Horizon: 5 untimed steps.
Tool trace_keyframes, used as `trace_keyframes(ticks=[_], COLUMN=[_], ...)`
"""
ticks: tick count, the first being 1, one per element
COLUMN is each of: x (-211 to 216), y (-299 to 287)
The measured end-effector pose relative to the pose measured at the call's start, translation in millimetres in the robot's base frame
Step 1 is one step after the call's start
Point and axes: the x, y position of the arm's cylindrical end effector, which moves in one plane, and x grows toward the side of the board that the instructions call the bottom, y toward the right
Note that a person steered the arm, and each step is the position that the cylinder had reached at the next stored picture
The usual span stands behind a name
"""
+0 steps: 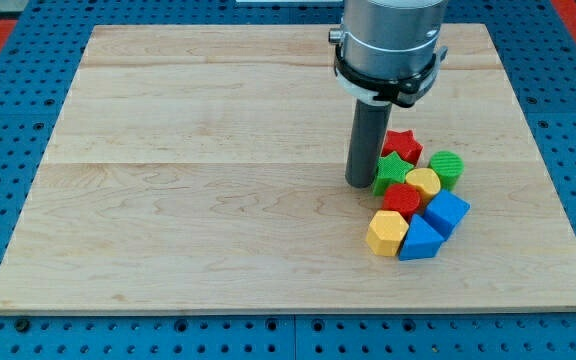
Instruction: Push the green star to the middle of red star and red circle
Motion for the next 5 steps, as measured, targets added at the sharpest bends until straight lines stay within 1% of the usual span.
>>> trace_keyframes(ticks=[1, 3, 4, 5], x=[17, 69, 78, 78], y=[-20, -24, 0, 25])
